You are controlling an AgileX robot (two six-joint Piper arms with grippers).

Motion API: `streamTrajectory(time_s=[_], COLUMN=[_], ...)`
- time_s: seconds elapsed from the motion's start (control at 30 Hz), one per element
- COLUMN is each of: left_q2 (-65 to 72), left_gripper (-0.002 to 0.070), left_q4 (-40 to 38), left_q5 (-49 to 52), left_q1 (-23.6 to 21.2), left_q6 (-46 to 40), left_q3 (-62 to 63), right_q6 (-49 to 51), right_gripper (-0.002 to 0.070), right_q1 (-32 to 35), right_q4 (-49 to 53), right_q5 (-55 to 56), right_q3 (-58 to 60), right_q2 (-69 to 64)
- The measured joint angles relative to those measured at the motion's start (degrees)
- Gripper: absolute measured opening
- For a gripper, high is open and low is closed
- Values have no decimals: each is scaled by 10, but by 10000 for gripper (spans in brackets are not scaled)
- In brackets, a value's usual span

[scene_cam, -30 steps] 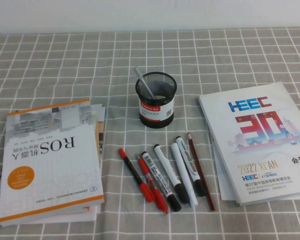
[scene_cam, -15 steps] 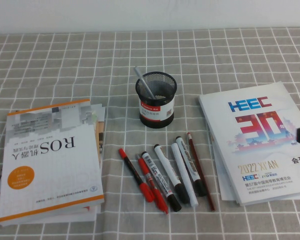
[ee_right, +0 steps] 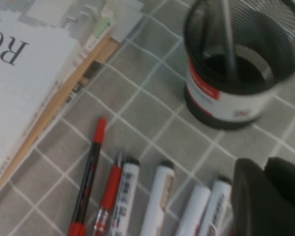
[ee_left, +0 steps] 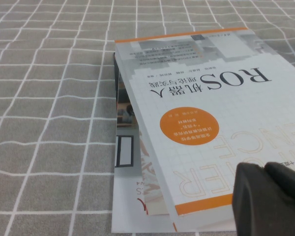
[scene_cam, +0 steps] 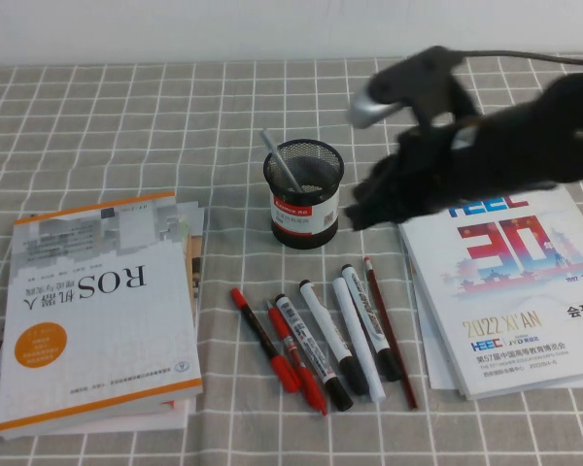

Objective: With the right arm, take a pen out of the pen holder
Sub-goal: 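Take a marker out of the pen holder and lay it on the table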

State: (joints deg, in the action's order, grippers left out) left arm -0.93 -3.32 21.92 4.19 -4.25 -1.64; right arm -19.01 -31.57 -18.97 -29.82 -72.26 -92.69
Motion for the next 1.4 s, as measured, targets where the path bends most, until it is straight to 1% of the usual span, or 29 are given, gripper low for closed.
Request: streamTrajectory(time_s=[0.1, 0.3, 0.37, 0.43, 0.5, 0.6, 0.73, 0.9, 1.13, 1.4], left_q2=[0, 0, 0, 0, 0, 0, 0, 0, 0, 0], left_gripper=[-4, -4, -4, -4, -4, -4, -4, -4, -4, -4], left_q4=[0, 0, 0, 0, 0, 0, 0, 0, 0, 0], left_q5=[0, 0, 0, 0, 0, 0, 0, 0, 0, 0], left_q1=[0, 0, 0, 0, 0, 0, 0, 0, 0, 0], left_q6=[0, 0, 0, 0, 0, 0, 0, 0, 0, 0], left_q3=[0, 0, 0, 0, 0, 0, 0, 0, 0, 0], right_q6=[-15, -59, -61, -63, -66, -74, -77, -77, -77, -77], right_gripper=[65, 265, 316, 358, 382, 400, 405, 405, 405, 405], right_q1=[-21, -48, -49, -49, -49, -49, -51, -51, -51, -62], right_q4=[16, 23, 23, 23, 23, 23, 25, 29, 31, 33], right_q5=[4, 53, 85, 127, 166, 225, 298, 357, 406, 412], right_q3=[-51, -114, -121, -124, -124, -124, -124, -124, -125, -128], right_q2=[-46, -119, -141, -159, -174, -196, -218, -239, -252, -254])
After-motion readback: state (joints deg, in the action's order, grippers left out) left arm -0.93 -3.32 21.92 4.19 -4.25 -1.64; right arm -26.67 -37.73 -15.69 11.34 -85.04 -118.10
